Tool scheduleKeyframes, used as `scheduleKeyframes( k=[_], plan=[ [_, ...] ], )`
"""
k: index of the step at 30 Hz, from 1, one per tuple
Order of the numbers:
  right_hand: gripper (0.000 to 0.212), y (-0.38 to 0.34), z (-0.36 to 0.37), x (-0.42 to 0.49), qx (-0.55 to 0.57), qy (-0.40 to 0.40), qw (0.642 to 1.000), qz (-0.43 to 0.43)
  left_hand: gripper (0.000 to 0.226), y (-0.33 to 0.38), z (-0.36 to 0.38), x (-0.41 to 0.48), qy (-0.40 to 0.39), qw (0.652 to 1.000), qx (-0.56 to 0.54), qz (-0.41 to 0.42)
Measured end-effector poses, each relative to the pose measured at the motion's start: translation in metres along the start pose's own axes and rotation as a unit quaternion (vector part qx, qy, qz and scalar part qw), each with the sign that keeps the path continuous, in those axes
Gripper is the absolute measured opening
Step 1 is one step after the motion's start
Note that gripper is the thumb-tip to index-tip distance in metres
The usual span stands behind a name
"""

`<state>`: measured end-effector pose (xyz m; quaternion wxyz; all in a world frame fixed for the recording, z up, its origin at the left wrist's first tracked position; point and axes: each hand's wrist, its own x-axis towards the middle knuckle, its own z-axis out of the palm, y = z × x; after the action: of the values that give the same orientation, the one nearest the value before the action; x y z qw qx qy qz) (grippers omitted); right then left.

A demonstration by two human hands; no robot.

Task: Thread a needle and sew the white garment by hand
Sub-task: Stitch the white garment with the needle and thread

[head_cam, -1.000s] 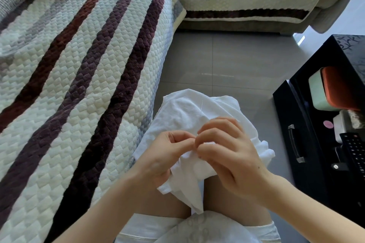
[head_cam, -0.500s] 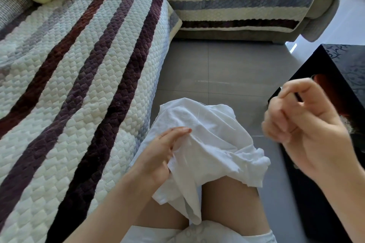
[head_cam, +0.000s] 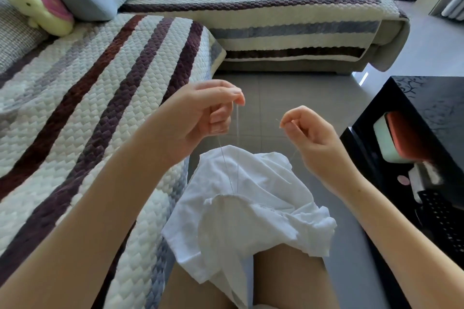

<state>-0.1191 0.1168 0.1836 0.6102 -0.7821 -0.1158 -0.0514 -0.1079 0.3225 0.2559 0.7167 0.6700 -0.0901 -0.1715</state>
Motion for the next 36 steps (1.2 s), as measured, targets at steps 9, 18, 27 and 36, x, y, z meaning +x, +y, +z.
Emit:
scheduleKeyframes(
  k=[9,18,27,36],
  plan=[
    [0.016,0.003,0.043,-0.011,0.130,-0.147,0.981,0.002,0.020,0.018,0.008,0.007,-0.080,0.988,0.128,0.018],
    [0.015,-0.009,0.020,-0.020,0.159,0.014,0.987,-0.022,0.022,-0.058,-0.004,0.018,0.002,0.981,0.150,-0.121],
    [0.029,-0.003,-0.041,-0.009,0.114,0.038,0.991,0.058,0.022,-0.115,0.003,-0.035,-0.102,0.965,0.170,-0.171],
    [0.023,0.070,-0.117,0.037,0.373,0.310,0.830,0.277,0.012,-0.122,-0.010,-0.058,-0.025,0.980,0.086,-0.175]
  ],
)
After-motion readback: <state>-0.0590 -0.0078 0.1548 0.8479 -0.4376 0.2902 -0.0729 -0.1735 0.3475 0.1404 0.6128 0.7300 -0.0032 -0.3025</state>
